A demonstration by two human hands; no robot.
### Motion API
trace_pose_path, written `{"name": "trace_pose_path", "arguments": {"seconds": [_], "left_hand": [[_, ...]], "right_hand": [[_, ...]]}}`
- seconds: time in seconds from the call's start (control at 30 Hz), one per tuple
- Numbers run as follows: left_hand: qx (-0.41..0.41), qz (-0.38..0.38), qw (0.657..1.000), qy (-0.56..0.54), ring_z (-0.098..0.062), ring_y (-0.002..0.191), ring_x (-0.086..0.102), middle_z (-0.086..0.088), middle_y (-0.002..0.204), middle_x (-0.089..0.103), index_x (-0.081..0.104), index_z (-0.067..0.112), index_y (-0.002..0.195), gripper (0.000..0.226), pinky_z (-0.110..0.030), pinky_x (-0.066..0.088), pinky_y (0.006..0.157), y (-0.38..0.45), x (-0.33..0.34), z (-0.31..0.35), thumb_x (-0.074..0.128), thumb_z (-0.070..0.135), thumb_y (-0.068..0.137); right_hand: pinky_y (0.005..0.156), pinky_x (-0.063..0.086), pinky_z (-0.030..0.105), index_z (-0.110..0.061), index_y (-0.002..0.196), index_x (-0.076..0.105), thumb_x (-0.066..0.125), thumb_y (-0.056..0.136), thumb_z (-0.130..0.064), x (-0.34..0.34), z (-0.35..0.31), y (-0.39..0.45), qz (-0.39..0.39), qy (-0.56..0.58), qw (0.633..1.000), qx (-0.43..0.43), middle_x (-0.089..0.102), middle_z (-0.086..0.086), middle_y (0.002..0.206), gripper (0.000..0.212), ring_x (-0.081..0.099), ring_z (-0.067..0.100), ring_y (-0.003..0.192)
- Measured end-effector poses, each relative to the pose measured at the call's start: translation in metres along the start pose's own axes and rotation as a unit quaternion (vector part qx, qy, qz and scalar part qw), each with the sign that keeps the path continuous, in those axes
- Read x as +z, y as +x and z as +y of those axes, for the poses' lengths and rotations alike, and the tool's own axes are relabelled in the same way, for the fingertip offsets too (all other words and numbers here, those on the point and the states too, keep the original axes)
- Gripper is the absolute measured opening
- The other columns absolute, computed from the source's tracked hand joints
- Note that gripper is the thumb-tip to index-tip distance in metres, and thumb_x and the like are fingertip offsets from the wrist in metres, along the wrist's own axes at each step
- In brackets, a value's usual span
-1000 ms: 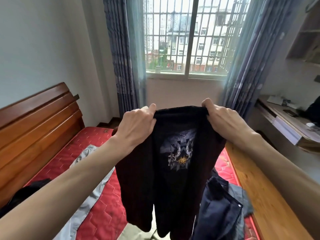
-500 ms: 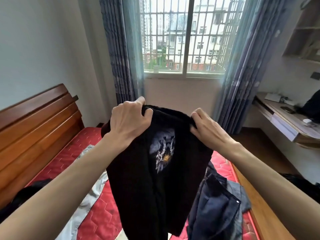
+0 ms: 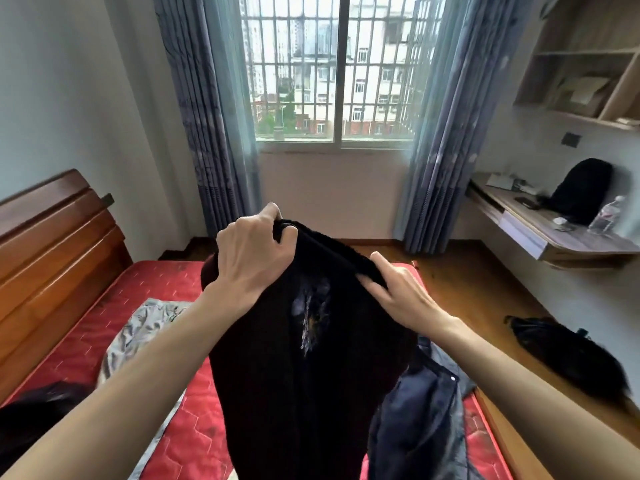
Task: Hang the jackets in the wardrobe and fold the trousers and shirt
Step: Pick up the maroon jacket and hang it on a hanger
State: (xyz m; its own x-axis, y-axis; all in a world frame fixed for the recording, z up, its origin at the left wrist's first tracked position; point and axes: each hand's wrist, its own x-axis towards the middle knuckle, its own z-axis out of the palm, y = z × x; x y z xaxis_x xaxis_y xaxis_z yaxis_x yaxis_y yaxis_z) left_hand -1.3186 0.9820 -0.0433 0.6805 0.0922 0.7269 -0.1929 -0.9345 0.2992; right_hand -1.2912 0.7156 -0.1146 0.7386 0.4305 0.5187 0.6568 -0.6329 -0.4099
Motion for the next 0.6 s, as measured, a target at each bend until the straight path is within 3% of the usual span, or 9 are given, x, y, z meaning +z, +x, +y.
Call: {"name": "trace_pose_path", "arguments": {"seconds": [0.1,0.33,0.43,0.5,0.6], "left_hand": [[0.017,-0.027,0.999,-0.019,-0.030,0.055,0.049,0.003,0.053,0.048,0.058,0.014,0.085,0.030,-0.035,0.036,0.061,-0.002,0.004,-0.015,0.043,0.040,0.084],[0.128,-0.132,0.972,-0.142,-0.018,0.052,0.045,0.008,0.049,0.046,0.049,0.029,0.072,0.024,-0.031,0.035,0.062,-0.007,0.008,-0.042,0.051,0.051,0.080],[0.201,-0.161,0.943,-0.210,-0.015,0.051,0.049,0.009,0.050,0.048,0.047,0.033,0.073,0.027,-0.031,0.040,0.058,-0.016,0.015,-0.042,0.057,0.056,0.085],[0.251,-0.178,0.922,-0.235,-0.017,0.056,0.056,0.008,0.055,0.053,0.051,0.026,0.076,0.037,-0.035,0.045,0.058,-0.022,0.021,-0.035,0.059,0.060,0.090],[0.310,-0.191,0.890,-0.275,-0.022,0.059,0.053,0.010,0.056,0.047,0.046,0.026,0.076,0.043,-0.037,0.044,0.056,-0.032,0.030,-0.018,0.056,0.064,0.095]], "right_hand": [[0.049,0.041,0.031,-0.020,0.095,0.040,0.055,0.104,-0.035,0.005,-0.016,-0.010,0.049,-0.028,0.996,0.064,0.052,-0.011,0.064,0.023,0.048,0.006,0.051],[0.052,0.029,0.015,-0.030,0.096,0.038,0.052,0.103,-0.039,-0.021,-0.062,-0.031,0.127,-0.126,0.976,0.121,0.046,-0.017,0.059,0.018,0.048,0.001,0.048],[0.051,0.040,0.024,-0.029,0.101,0.045,0.052,0.103,-0.042,-0.032,-0.076,-0.052,0.156,-0.139,0.966,0.149,0.054,-0.015,0.064,0.014,0.056,0.004,0.053],[0.055,0.050,0.029,-0.031,0.113,0.051,0.053,0.103,-0.042,-0.040,-0.086,-0.070,0.163,-0.159,0.958,0.177,0.060,-0.014,0.070,0.015,0.060,0.004,0.058],[0.064,0.054,0.024,-0.034,0.123,0.054,0.053,0.102,-0.044,-0.055,-0.100,-0.103,0.167,-0.194,0.942,0.215,0.070,-0.009,0.084,0.024,0.065,0.006,0.068]]}}
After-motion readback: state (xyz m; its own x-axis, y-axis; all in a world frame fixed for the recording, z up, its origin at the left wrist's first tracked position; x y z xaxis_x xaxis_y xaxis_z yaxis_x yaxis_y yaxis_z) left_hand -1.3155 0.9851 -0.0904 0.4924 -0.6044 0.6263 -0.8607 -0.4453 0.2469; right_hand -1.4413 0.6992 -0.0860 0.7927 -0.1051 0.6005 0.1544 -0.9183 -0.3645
